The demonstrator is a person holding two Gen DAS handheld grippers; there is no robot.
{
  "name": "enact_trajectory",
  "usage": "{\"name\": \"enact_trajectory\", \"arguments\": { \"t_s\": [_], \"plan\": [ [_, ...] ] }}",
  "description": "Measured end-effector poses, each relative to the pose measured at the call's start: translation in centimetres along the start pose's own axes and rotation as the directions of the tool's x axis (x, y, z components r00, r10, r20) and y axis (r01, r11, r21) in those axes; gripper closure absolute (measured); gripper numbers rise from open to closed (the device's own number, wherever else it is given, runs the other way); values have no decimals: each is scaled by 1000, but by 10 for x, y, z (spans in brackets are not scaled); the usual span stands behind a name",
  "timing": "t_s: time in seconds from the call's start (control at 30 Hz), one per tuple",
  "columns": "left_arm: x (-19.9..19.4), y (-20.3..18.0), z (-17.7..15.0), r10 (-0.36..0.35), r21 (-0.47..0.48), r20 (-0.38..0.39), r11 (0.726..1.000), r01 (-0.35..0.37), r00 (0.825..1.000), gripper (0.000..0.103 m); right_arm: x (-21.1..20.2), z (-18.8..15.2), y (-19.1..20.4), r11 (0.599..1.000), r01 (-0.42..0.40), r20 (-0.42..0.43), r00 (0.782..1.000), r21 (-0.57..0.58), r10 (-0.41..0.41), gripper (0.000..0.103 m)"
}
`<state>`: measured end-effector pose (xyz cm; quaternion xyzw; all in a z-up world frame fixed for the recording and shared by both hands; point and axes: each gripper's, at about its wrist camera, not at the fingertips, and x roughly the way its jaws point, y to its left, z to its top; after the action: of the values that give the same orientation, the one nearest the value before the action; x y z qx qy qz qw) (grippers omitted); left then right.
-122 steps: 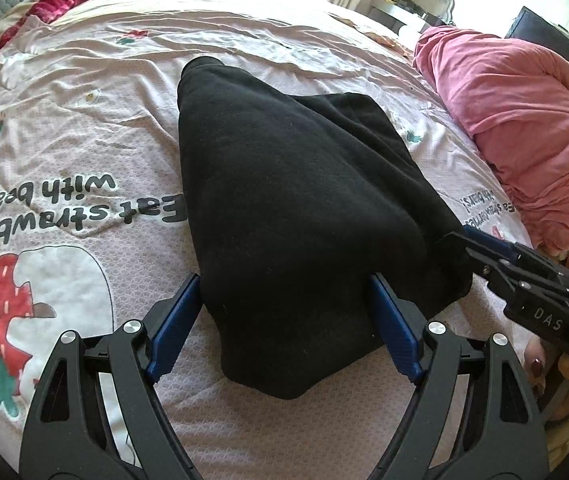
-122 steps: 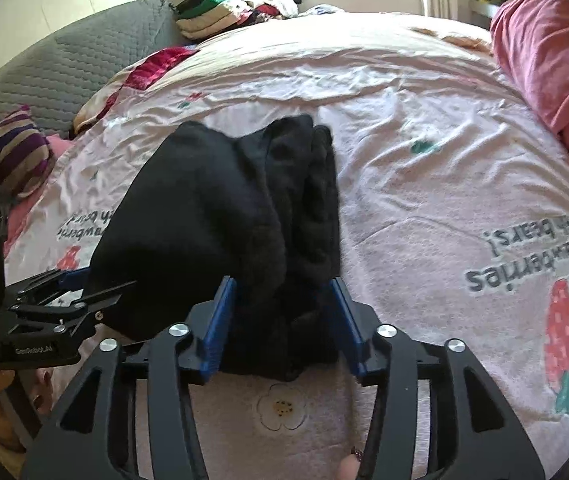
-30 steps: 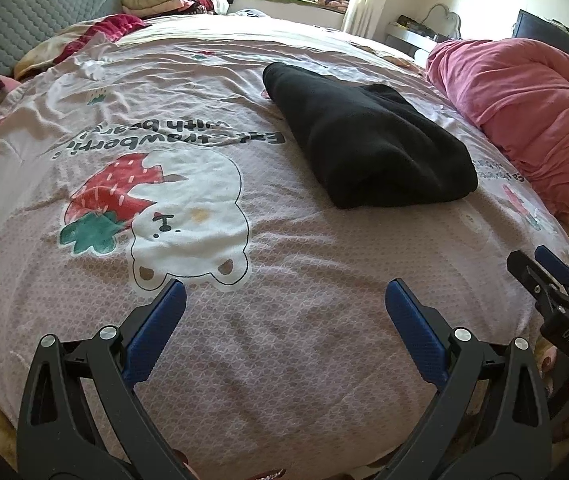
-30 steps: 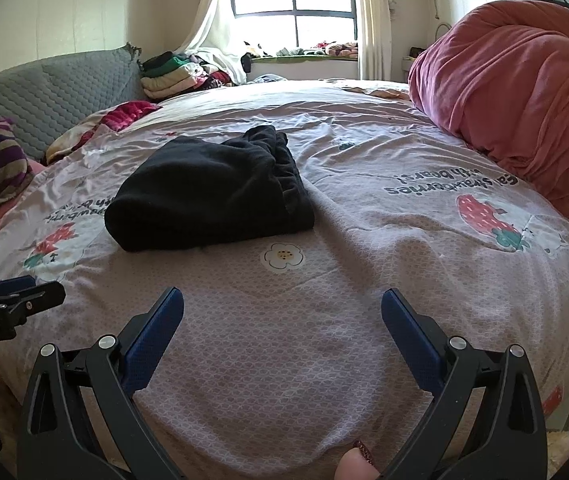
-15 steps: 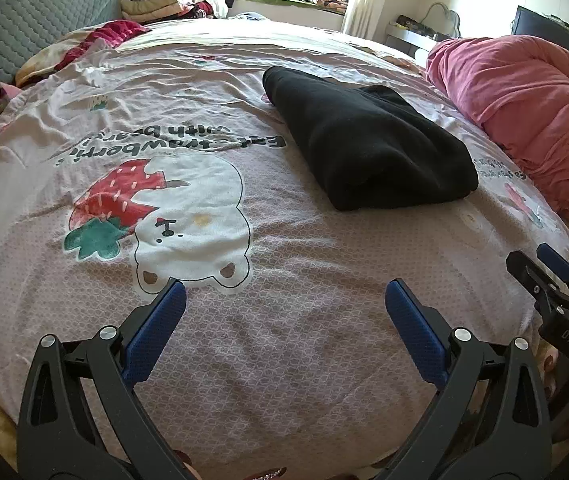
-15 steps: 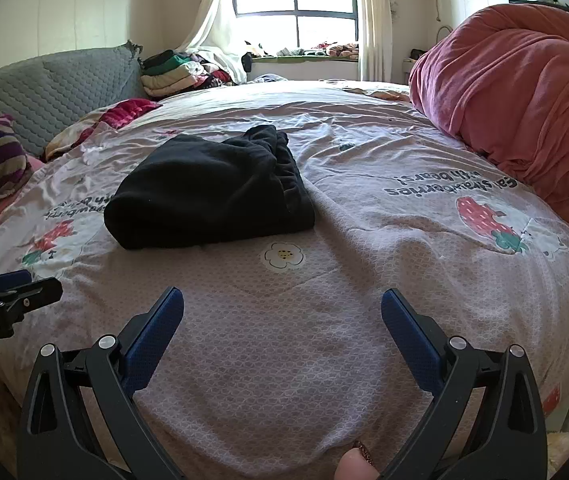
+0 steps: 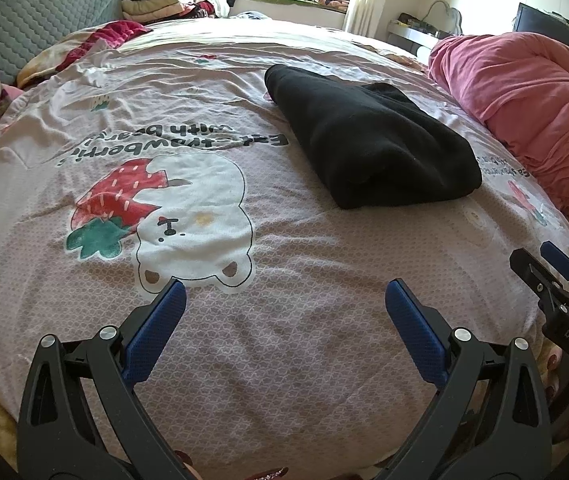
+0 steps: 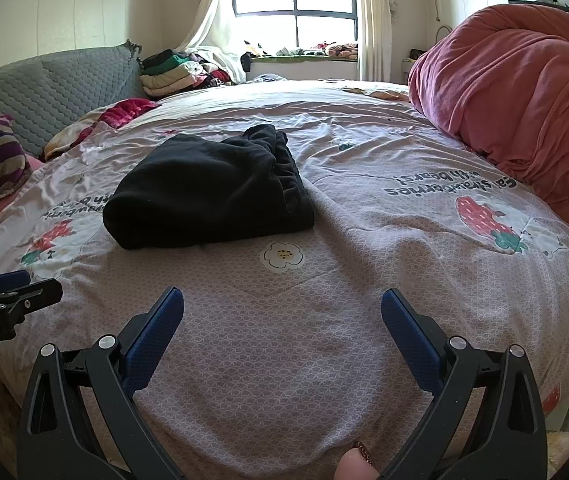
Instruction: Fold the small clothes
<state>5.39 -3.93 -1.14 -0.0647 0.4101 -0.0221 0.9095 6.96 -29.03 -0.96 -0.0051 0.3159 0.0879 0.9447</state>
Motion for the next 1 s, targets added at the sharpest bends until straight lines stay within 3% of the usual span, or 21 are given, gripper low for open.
{"name": "enact_trajectory", "arguments": {
  "t_s": [1.0],
  "plan": [
    [1,1,-2,3,7,-9,1000,-3,1000,9,1,1,-4,1000,9,-6,1000,6,-9,5]
  ]
}}
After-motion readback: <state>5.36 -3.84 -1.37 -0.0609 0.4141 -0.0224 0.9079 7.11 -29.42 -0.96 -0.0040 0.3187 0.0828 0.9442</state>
